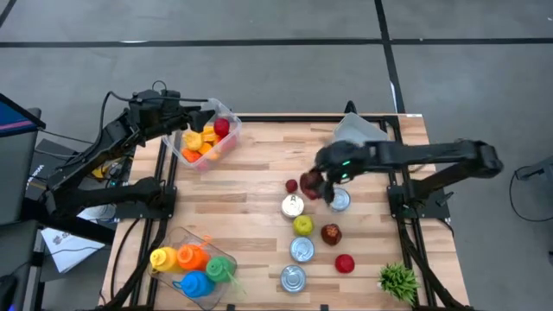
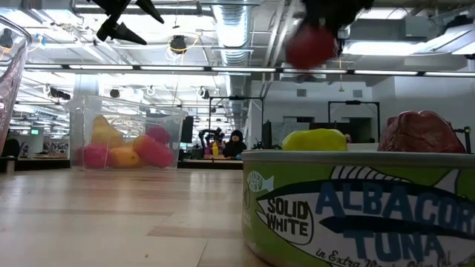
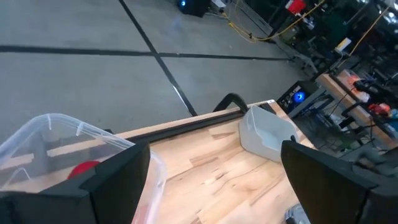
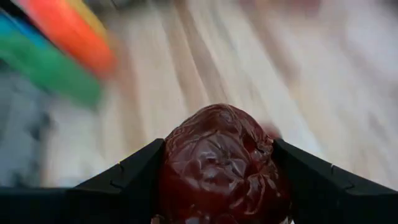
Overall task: Pick & Place Food Item
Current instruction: Put the red apple into the white bin
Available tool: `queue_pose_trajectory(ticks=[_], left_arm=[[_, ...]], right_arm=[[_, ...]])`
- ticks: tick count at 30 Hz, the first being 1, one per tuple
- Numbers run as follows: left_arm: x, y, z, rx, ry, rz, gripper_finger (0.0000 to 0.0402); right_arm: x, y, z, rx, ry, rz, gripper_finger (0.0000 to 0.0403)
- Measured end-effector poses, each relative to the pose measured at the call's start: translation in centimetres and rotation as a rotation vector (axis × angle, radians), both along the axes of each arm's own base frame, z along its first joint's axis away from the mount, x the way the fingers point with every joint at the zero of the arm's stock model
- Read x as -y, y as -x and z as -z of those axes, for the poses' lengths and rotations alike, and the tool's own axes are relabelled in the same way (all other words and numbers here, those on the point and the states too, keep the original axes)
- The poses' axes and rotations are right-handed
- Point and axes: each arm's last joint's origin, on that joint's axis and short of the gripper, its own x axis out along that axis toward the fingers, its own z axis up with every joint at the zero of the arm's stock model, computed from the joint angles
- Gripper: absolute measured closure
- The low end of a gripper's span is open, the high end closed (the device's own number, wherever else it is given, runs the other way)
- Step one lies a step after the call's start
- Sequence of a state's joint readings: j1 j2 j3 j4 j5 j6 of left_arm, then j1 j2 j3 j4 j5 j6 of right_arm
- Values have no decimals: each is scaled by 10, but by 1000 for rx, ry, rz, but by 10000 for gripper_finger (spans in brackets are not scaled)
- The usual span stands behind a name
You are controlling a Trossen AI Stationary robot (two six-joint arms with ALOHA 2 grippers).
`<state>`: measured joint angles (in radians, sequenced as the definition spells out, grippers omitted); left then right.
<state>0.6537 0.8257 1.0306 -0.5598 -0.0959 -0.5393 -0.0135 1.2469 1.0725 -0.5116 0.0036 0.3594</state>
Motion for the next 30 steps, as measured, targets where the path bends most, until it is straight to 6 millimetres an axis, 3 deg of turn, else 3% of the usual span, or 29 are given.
queue_pose_trajectory(ticks=[6,12,16,21,25,30], left_arm=[[0,0,0,49,51,-26,51],[0,0,0,66,66,-34,51],[-1,-2,-2,113,86,-45,51],[-2,-15,-6,230,138,36,51],[-3,-46,-8,344,210,242,51],[1,-102,-2,459,247,416,51]], right_arm=[[3,38,-67,447,9,14,129],[1,68,-105,737,47,-6,121],[1,77,-112,780,82,-12,120],[4,74,-109,763,139,12,118],[11,62,-102,717,179,31,118],[19,44,-92,664,197,48,118]])
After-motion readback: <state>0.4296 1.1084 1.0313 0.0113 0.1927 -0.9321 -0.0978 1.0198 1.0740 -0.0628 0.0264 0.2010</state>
